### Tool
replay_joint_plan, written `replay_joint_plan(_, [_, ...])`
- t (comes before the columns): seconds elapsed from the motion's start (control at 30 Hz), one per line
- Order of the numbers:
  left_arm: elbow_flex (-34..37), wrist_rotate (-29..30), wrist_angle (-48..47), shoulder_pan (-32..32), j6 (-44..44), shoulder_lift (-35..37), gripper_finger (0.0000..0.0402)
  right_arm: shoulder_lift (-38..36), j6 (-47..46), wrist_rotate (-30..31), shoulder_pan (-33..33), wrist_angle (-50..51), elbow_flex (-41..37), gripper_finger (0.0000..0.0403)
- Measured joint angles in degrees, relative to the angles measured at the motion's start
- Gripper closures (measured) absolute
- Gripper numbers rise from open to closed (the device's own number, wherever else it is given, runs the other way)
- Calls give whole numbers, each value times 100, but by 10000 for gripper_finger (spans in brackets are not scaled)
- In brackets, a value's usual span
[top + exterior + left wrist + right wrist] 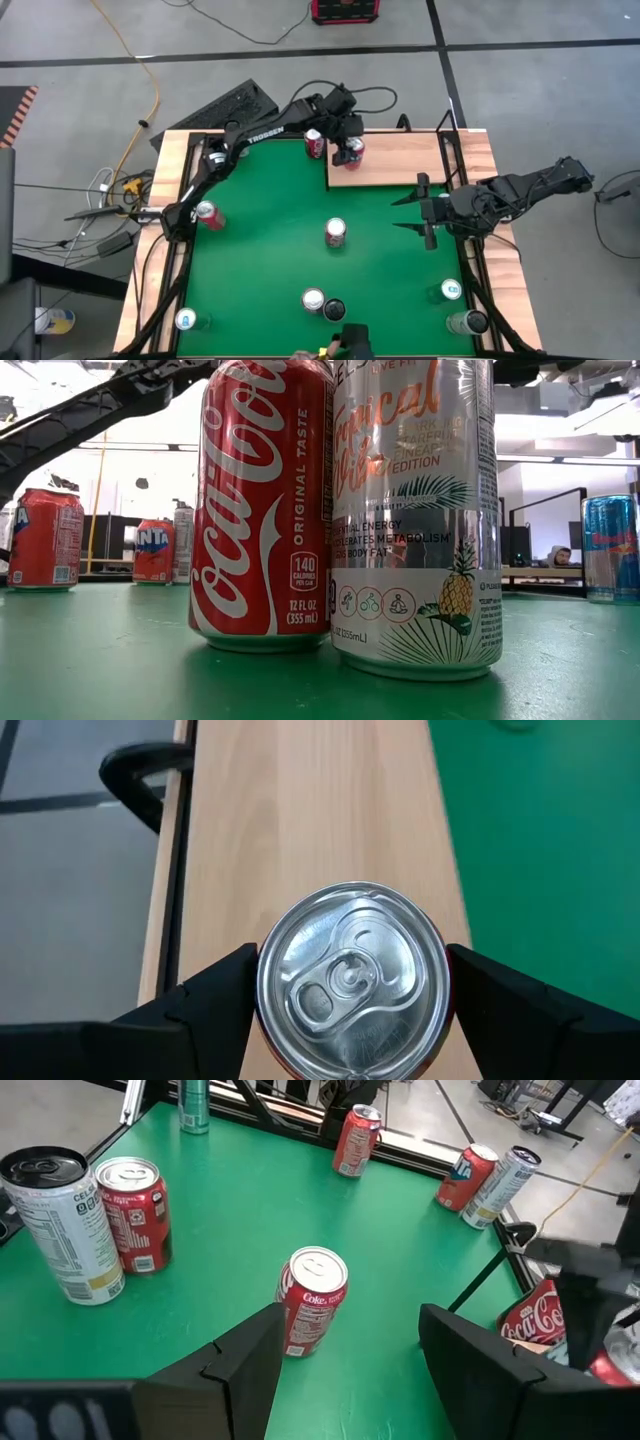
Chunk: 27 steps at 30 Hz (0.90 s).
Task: Place canned beverage on shelf
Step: Put the bottom right red soda can on the shelf
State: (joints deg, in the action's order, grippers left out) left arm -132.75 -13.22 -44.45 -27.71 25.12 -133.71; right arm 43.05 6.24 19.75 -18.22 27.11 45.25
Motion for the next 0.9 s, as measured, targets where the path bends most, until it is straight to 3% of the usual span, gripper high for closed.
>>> replay_joint_plan(0.37, [13, -10, 62, 29, 31, -114, 125, 0, -64, -2, 0, 33, 0, 145])
replay_joint_plan(0.9, [-192, 364, -442, 218, 442, -149, 75, 0, -35, 0, 0, 37, 0, 145])
